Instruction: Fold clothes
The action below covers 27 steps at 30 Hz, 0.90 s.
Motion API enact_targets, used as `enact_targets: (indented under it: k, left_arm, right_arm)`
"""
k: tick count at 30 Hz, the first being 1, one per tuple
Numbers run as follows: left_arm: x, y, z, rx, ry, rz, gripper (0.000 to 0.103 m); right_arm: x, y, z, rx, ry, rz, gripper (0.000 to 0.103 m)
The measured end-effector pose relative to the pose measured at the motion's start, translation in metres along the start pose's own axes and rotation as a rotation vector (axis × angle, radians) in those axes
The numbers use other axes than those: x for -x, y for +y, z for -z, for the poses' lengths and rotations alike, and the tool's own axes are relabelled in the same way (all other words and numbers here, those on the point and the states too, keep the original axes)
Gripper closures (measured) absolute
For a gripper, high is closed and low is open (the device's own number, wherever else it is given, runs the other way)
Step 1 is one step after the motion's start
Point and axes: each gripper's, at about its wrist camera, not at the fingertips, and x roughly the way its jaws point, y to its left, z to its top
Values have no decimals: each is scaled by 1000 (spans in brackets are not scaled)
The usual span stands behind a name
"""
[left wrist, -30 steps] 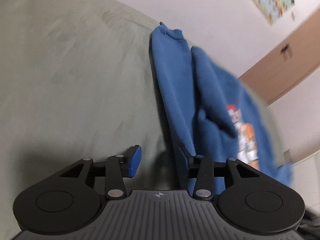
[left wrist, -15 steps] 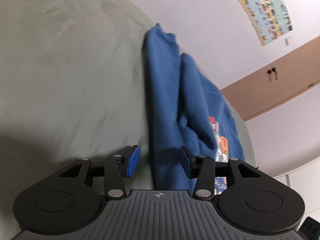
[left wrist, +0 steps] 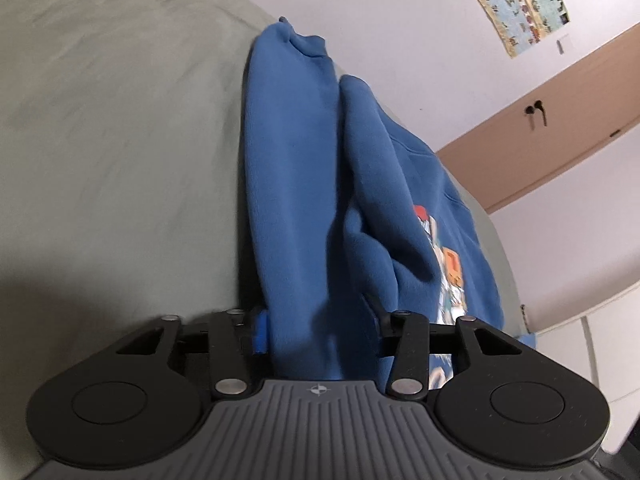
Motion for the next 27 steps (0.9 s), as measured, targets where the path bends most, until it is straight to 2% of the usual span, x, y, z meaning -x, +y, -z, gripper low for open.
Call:
enact_targets:
  k: [2,5,8,10,11,14,17,19,20,22,23,25,27]
  left_arm:
    - [-2,-1,-2,-30,11,-10,93]
    - [9,-4,1,-68,-21,-36,99]
    - [41,-4,7,-91,-126,-93,99]
    - [73,-9,19,-160,-209,-195,98]
    - [81,-9,24,-167,-221,-217,98]
    - [97,-5,43,-174,-217,-281,98]
    - [96,-7,57,-197,-180,-344,95]
    - [96,-12,61,-208,-194,-361,93]
    - [97,-15,60,-210,-202,-354,90]
    - [102,-21,52,-236,-245,-354,66]
    - [105,-23,49,-246,-265,-357,61]
    - [111,-24,35,-273,-305,-356,42]
    - [112,-25,13,-318,-328,-354,38]
  right_arm:
    - [-1,-1,-1,-3,0,5,52]
    - [-2,-2,-2,-10,0,12,52]
    - [-4,-2,-1,-5,4,20,52]
    - [-6,-2,0,-4,6,20,52]
    - [-6,-2,0,-4,6,20,52]
    - [-9,-1,3,-4,11,21,52]
    - [-11,0,5,-5,18,24,52]
    - [-12,-1,7,-3,24,26,52]
    - [-12,-2,7,-2,23,27,52]
    - [-11,-3,7,0,23,29,52]
    - [-11,-4,6,0,23,30,52]
    - [-9,-7,2,-1,20,33,52]
    - [-9,-8,-1,-3,16,31,52]
